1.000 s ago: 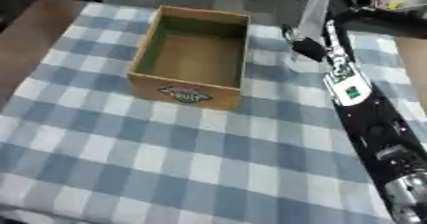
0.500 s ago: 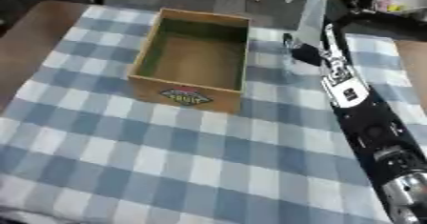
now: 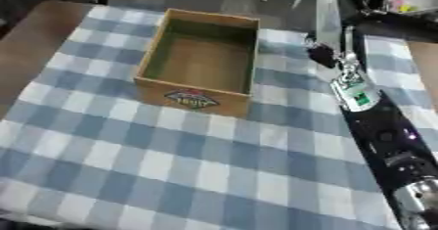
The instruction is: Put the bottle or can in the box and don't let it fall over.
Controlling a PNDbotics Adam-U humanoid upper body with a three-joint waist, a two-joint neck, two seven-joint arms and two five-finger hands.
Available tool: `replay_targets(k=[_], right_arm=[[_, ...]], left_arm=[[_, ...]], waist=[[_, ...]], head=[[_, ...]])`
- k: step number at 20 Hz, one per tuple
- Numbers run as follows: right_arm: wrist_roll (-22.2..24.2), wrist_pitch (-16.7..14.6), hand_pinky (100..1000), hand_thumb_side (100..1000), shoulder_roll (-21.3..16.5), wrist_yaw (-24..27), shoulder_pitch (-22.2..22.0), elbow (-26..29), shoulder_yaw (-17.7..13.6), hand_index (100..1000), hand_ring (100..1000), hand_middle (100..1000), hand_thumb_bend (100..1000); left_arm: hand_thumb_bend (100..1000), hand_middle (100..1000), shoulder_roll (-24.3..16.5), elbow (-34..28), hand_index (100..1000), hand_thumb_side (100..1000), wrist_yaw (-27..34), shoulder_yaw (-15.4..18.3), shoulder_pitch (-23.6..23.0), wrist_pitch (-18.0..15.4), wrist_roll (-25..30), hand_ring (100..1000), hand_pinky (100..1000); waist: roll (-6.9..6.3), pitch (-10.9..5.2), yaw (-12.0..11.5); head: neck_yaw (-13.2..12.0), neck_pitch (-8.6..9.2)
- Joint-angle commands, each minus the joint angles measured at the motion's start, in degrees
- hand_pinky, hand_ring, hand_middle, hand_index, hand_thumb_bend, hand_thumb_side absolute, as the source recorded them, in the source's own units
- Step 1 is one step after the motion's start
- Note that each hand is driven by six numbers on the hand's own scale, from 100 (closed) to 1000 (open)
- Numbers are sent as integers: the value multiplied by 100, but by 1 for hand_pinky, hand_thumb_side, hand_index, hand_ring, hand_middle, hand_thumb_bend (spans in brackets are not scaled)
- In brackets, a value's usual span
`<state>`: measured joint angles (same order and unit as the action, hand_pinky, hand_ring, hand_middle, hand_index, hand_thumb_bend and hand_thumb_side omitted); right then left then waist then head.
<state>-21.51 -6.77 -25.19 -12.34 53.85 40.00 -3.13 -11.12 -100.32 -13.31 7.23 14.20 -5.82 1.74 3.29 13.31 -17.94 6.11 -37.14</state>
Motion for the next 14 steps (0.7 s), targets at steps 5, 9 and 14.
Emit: replay_targets(k=[5,9,14], right_arm=[[-81,56,774,100,-285,225,58,235,16,182,385,100,100],[-64,73,771,100,-317,272,64,380,40,183,384,100,100],[96,83,786,100,-263,423,209,756,139,188,410,100,100]], left_arm=[[610,901,-137,-120,970,683,34,15,51,-14,-2,959,941],[609,901,-137,-115,971,683,34,18,42,-14,0,959,941],[610,901,-126,-109,971,682,35,19,29,-16,5,960,942]], waist=[[-27,-114,44],[-28,-134,69],[-41,-166,67]], head=[[-32,37],[-50,37],[-42,34]])
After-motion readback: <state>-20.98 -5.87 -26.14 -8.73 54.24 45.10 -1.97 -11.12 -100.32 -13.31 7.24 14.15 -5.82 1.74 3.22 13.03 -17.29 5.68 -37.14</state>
